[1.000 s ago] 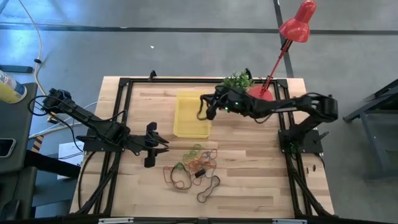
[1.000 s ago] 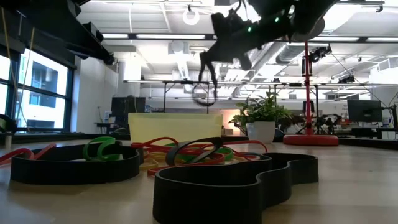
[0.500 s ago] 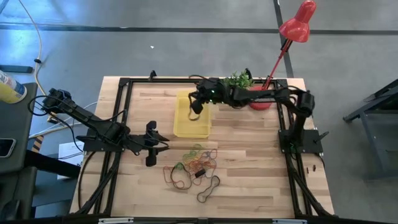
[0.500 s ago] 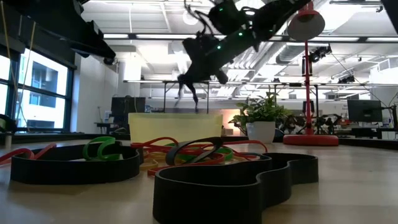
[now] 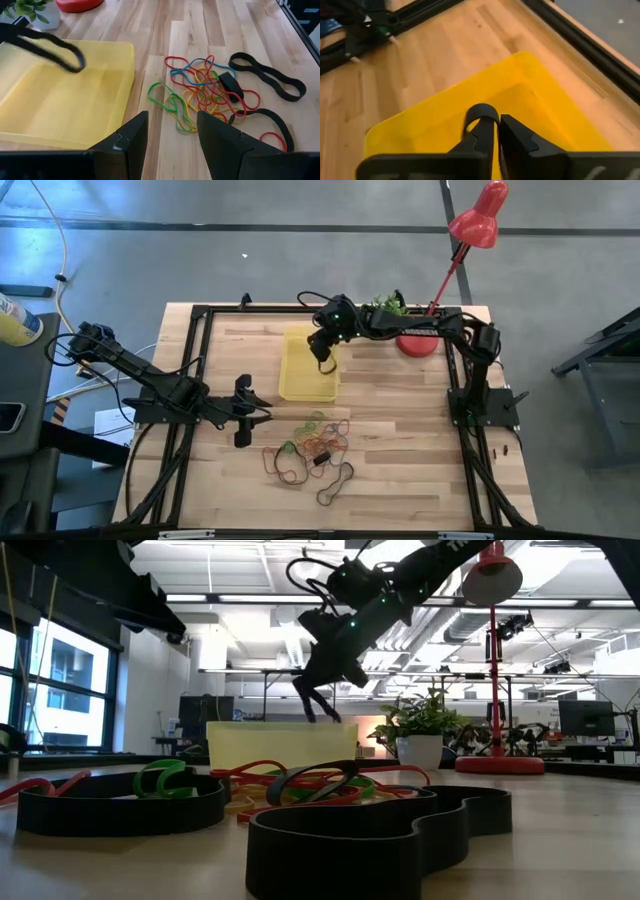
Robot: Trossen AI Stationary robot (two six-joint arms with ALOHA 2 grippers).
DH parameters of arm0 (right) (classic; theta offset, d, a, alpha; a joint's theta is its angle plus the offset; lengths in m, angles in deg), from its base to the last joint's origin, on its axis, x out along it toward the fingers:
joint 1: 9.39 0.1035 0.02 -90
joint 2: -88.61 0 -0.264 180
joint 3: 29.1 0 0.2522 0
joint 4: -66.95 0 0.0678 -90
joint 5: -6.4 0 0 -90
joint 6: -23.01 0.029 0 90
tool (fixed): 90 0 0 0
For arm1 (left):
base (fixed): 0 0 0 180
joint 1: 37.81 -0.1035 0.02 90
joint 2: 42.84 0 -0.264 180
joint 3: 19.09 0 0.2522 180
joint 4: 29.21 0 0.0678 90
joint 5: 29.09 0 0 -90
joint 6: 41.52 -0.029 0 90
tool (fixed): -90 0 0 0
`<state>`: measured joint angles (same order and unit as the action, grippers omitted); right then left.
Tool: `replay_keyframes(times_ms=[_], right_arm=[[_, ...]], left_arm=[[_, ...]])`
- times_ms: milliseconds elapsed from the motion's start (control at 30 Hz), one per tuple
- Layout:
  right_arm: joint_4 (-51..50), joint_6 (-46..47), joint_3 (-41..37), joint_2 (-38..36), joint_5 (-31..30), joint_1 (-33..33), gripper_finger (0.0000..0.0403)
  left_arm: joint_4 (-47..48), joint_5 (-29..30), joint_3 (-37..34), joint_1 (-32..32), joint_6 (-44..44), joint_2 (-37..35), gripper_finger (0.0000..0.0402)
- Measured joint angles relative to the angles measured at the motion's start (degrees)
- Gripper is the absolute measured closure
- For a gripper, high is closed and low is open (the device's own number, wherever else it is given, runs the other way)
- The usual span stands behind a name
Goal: Pick and place rubber bands into bin
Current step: Put the black rubber band into the yellow bin, then put the red rubber band into the yellow bin
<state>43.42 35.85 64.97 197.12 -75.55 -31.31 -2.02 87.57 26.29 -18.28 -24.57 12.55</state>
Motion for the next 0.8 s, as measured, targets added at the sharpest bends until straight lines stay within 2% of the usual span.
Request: replay_keyframes(times_ms=[233,367,533,667,800], right_arm=[[-0.3,1.4,0.0,0.0,0.6,0.2,0.0303],[-0.5,2.5,0.0,0.0,2.8,0.2,0.0262],[-2.1,2.8,0.0,0.0,7.0,0.1,0.0233],[-5.1,0.7,0.0,-1.9,12.5,0.8,0.0227],[-9.8,-5.5,0.0,-6.4,13.4,3.8,0.0226]], left_arm=[[0.0,0.0,0.0,0.0,-0.2,0.0,0.0245],[0.0,0.0,0.0,0.0,-0.2,0.0,0.0245],[0.0,-0.9,0.0,0.0,-0.1,0.0,0.0245],[0.1,-7.5,0.0,0.0,-1.2,0.4,0.0245],[0.9,-17.1,0.0,0.0,-3.7,2.2,0.0245]])
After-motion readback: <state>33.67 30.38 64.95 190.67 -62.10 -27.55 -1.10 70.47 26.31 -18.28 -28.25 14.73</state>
